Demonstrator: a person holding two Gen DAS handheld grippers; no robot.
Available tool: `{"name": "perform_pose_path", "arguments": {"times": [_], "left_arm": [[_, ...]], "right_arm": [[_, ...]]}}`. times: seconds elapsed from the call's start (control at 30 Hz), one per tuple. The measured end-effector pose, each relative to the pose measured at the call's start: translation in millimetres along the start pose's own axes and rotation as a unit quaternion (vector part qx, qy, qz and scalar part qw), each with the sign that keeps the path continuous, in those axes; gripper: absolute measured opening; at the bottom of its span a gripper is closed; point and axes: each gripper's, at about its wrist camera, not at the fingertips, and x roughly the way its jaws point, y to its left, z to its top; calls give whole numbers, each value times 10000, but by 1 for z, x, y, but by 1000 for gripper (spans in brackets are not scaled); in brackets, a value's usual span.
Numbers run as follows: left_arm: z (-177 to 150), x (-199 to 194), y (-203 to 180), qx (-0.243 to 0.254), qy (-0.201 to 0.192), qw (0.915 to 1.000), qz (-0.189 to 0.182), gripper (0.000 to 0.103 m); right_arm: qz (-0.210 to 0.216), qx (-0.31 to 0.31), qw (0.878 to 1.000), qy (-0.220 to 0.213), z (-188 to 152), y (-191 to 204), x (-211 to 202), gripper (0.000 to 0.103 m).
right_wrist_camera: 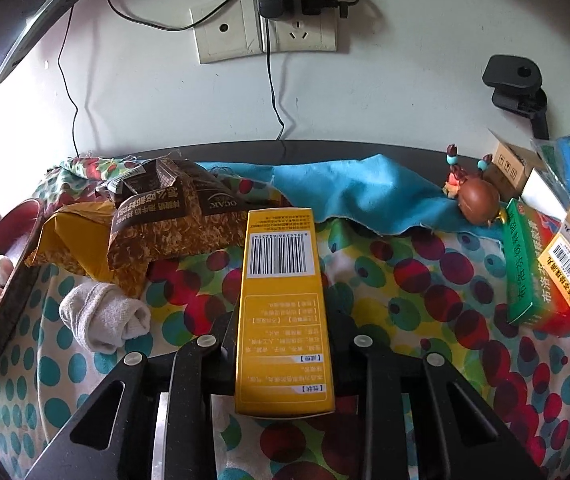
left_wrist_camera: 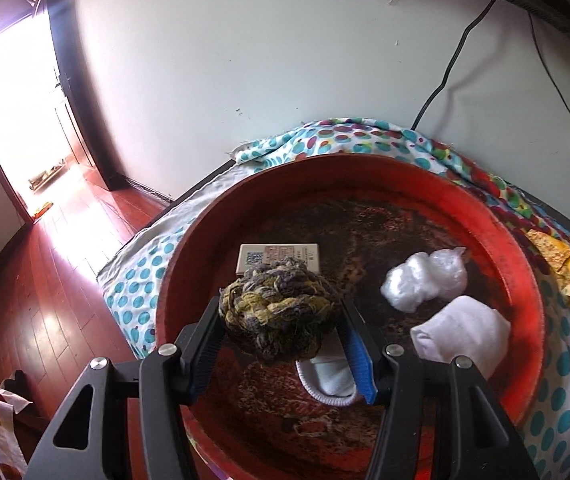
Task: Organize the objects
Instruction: 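Carry the woven ball into the red tray with the left gripper while the right gripper grasps the yellow box, then lower the woven ball into the red tray and open the left gripper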
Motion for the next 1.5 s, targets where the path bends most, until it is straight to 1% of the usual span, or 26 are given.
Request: {"name": "perform_pose_path", "arguments": {"times": [0.07, 0.13, 0.2, 0.37, 0.53, 0.67, 0.83, 1.07, 1.17, 1.2, 1.23, 1.27, 1.3, 1.33, 1.4, 1.5], "left_arm": [[2, 3, 1, 22, 29, 10000, 51, 57], [6, 4, 2, -12, 49, 10000, 27, 57], [15, 3, -1, 59, 5, 10000, 51, 57], [44, 7, -15, 117, -9, 9999, -11, 57], [64, 21, -43, 364, 91, 9993, 27, 57], [69, 39, -60, 438, 259, 9987, 56, 57], [71, 58, -68, 379, 436, 9983, 89, 57], [71, 81, -73, 341, 613, 9974, 148, 57], [69, 89, -69, 193, 758, 9969, 99, 58], [68, 91, -67, 152, 817, 9965, 69, 61], [66, 93, -66, 131, 874, 9961, 74, 72], [64, 92, -65, 119, 916, 9957, 84, 79], [63, 89, -63, 90, 899, 9959, 52, 89], [61, 83, -61, 32, 789, 9969, -48, 89], [60, 69, -54, -91, 548, 9984, -118, 89], [55, 51, -43, -308, 497, 9978, -304, 89]], "right_arm": [[28, 37, 10000, 19, 0, -2, 1, 28], [44, 40, 10000, 20, 0, 0, 1, 28], [53, 25, 10000, 21, 0, 0, 2, 28], [87, 49, 9999, 40, -1, -1, 3, 28], [153, 127, 9998, 90, -1, -3, 6, 28], [197, 118, 9997, 119, -2, -2, 7, 28], [233, 104, 9996, 135, -2, -2, 8, 28], [228, 113, 9996, 99, -2, -2, 8, 28], [201, 107, 9997, 78, -2, -1, 8, 28], [181, 106, 9998, 68, -2, -1, 7, 28], [172, 103, 9998, 61, -2, -1, 7, 28], [168, 100, 9998, 57, -2, -1, 6, 28], [164, 107, 9998, 39, -2, -2, 5, 28], [164, 119, 9998, 14, -2, -3, 4, 28], [99, 134, 9999, -11, -2, -4, 3, 28], [-14, 62, 10000, 20, -3, -2, 4, 28]]}}
